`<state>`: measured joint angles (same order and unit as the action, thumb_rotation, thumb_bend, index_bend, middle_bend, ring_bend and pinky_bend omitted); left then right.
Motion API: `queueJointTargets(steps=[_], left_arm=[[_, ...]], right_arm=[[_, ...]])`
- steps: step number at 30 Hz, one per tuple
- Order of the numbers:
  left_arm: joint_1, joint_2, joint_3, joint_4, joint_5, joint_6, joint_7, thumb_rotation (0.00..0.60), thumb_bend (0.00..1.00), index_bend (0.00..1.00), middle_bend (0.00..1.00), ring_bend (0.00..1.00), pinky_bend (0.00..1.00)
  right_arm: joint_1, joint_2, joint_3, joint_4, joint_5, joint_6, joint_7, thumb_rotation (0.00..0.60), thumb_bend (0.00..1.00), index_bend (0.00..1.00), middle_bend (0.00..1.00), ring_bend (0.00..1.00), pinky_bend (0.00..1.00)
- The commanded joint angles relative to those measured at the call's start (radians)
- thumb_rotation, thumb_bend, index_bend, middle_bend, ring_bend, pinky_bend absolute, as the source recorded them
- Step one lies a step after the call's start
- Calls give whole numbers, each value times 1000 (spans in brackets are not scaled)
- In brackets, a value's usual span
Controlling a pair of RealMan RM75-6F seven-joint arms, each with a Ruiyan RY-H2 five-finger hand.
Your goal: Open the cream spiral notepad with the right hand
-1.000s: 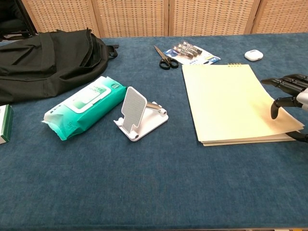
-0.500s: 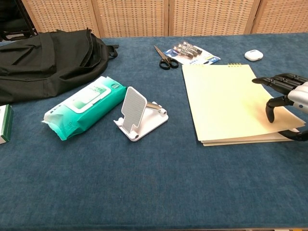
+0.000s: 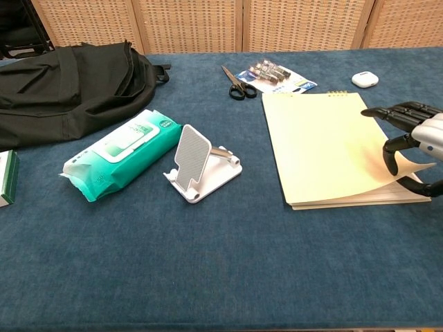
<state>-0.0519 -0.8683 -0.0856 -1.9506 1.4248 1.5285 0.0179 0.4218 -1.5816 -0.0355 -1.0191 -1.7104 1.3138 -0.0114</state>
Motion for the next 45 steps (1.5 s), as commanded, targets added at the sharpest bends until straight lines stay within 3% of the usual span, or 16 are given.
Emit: queueJointTargets(steps=[1, 16, 18, 27, 45], left_arm=[[0, 0, 0, 0, 0, -1, -1, 600, 0, 0, 0, 0, 0], [-2, 2, 1, -2, -2, -5, 2, 600, 0, 0, 0, 0, 0], [-3, 2, 2, -3, -2, -7, 2, 600, 0, 0, 0, 0, 0], [-5, -3, 5, -8, 1, -11, 22, 600, 0, 0, 0, 0, 0], [-8, -11, 3, -11, -6, -10, 41, 600, 0, 0, 0, 0, 0]], right_arm=[[1, 2, -2, -1, -1, 1, 3, 600, 569, 625, 0, 0, 0], [9, 79, -56, -72, -53, 9, 39, 600, 620, 703, 0, 0, 0], [17, 118, -92, -107, -94, 8, 59, 600, 620, 704, 0, 0, 0], [39, 219, -161, -213, -210, 44, 63, 600, 620, 712, 0, 0, 0], [74, 269, -249, -309, -367, 39, 40, 600, 620, 716, 7, 0, 0]])
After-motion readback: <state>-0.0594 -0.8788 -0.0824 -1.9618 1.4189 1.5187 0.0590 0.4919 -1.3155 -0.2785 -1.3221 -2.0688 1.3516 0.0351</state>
